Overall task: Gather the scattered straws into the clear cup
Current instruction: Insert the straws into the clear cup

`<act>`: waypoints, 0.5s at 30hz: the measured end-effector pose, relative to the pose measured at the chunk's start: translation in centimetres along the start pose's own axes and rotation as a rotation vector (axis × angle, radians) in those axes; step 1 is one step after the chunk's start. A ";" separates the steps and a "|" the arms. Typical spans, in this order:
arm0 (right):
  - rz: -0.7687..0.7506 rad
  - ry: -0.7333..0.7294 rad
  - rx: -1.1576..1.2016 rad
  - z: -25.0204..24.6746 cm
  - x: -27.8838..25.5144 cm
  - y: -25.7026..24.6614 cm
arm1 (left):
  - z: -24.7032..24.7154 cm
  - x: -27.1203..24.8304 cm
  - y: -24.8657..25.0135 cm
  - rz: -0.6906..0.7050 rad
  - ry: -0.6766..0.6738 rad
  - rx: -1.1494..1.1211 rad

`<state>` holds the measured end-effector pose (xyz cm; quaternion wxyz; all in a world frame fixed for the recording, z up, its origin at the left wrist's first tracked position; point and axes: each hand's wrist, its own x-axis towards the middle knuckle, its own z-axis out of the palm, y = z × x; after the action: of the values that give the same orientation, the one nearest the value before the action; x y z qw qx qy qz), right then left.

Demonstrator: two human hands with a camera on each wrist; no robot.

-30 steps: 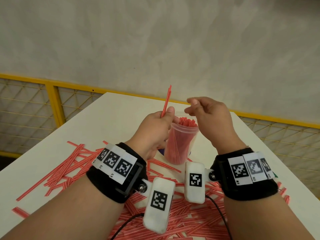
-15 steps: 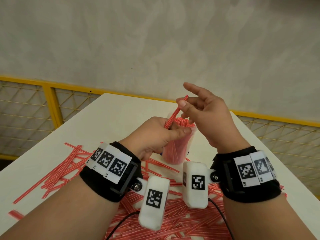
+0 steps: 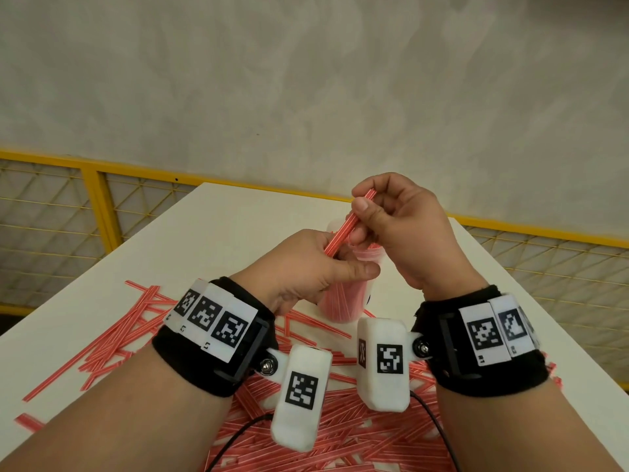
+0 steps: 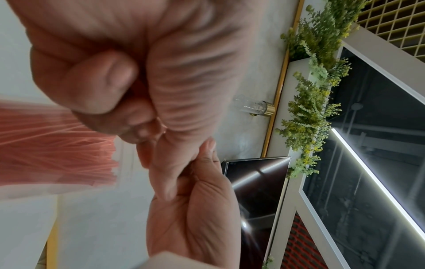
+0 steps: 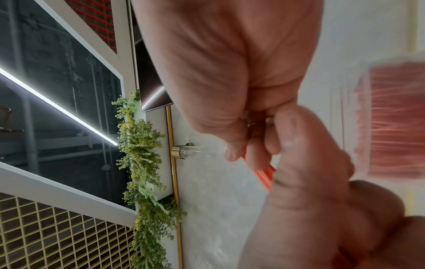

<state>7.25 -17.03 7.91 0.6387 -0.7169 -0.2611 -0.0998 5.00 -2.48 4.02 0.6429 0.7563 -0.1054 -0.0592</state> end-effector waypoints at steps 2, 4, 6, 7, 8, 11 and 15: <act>-0.054 0.098 0.021 -0.4 0.3 -0.1 | -0.3 0.0 0.3 0.033 0.095 0.111; -0.124 0.244 0.056 -1.1 0.7 -0.1 | -0.6 0.2 0.2 0.074 0.239 0.278; -0.186 0.391 0.066 -1.9 0.9 0.0 | -0.8 0.4 0.0 0.117 0.355 0.411; -0.209 0.445 0.060 -2.2 1.0 0.1 | -0.9 0.4 -0.1 0.139 0.371 0.438; -0.226 0.484 0.039 -2.4 1.0 0.2 | -0.9 0.5 -0.2 0.164 0.364 0.451; -0.271 0.530 -0.134 -2.8 1.0 0.5 | -1.0 0.6 -0.5 0.201 0.302 0.513; -0.314 0.464 -0.397 -2.6 1.0 1.1 | -0.8 0.7 -0.6 0.188 0.274 0.554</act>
<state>9.14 -19.38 7.87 0.5058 -0.7366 -0.1913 -0.4061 5.89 -1.79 3.61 0.4234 0.8905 -0.0994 0.1337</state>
